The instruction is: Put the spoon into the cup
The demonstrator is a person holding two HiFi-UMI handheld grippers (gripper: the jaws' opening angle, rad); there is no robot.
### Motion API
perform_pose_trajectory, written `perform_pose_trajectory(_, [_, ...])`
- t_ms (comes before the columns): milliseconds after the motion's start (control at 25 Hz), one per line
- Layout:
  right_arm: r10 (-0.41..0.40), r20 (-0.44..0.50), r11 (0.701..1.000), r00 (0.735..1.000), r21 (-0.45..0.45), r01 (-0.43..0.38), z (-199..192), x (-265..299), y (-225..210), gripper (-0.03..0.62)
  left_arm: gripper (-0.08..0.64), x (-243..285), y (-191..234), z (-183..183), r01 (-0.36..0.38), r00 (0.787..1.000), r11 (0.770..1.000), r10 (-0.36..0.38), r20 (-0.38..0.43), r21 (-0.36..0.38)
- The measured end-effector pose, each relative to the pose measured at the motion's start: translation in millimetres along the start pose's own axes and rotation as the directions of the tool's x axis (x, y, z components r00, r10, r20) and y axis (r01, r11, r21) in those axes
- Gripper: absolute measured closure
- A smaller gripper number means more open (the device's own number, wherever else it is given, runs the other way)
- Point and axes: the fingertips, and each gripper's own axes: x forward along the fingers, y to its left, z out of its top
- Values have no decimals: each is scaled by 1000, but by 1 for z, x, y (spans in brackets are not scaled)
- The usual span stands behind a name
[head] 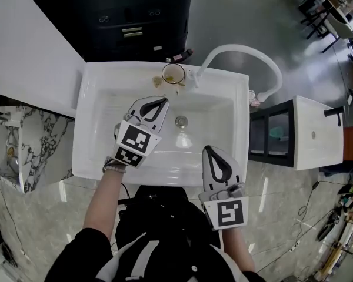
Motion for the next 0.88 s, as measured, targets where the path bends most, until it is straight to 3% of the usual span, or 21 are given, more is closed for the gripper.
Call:
perform_pose_trajectory(440, [41,59,999,997,-36,-39,19,0,2,592,558,-46,-18,22,-13,1000,1000,13,22,-5])
perform_pose_trajectory(880, [65,107,996,992,-60,-59,35,4,4,592,558,-92,-16,32,-99,994,995,100,37,-28])
